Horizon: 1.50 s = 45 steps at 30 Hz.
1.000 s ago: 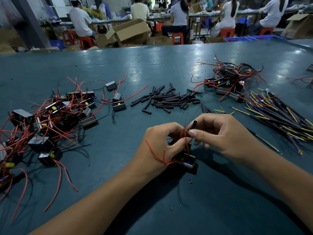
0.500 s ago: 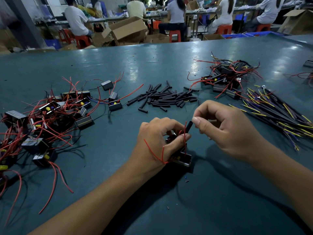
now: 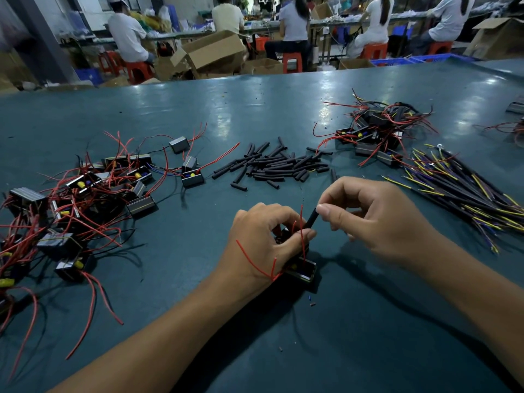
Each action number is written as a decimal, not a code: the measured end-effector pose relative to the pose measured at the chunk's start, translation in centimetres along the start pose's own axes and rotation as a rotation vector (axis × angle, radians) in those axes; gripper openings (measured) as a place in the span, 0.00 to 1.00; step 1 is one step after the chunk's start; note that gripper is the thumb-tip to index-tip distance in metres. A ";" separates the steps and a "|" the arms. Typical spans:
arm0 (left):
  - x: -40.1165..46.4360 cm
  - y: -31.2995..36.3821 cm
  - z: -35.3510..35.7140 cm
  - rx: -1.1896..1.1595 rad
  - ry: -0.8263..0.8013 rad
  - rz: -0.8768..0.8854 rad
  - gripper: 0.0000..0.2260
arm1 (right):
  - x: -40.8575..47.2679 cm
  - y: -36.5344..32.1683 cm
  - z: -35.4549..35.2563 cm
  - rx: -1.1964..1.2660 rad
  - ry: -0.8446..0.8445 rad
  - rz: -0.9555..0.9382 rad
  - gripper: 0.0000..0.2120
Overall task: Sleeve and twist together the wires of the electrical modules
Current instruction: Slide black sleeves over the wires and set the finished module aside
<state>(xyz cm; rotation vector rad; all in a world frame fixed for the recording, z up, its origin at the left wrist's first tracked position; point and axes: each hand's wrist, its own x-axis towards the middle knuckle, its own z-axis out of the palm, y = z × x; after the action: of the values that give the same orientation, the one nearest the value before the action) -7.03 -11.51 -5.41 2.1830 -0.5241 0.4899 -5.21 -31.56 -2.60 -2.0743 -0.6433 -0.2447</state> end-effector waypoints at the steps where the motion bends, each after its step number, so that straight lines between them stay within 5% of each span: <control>1: 0.0 0.0 0.0 0.008 0.002 0.002 0.11 | -0.1 -0.1 0.0 -0.022 0.009 -0.019 0.06; 11: 0.1 0.6 -0.4 0.026 0.068 0.058 0.09 | -0.3 -1.1 0.1 -0.221 0.047 -0.211 0.05; 26: -0.4 0.7 0.0 -0.151 -0.007 -0.056 0.05 | -0.3 0.1 0.6 -0.072 -0.037 -0.005 0.06; 36: -0.1 0.2 -0.9 -0.313 -0.149 -0.171 0.06 | -0.4 -0.1 0.1 -0.158 -0.001 -0.002 0.06; 41: 0.4 -0.3 -3.1 -0.370 -0.446 -0.180 0.15 | -0.4 0.0 -0.1 -0.147 0.012 0.014 0.06; 45: 0.5 0.0 -3.8 -0.402 -0.352 -0.163 0.13 | -0.3 0.0 0.1 -0.149 0.016 0.020 0.06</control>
<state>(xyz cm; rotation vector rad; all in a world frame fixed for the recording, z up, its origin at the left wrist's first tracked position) -7.24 -8.59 -2.89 1.9036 -0.5697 -0.0897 -5.48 -31.60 -2.82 -2.2175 -0.6104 -0.3056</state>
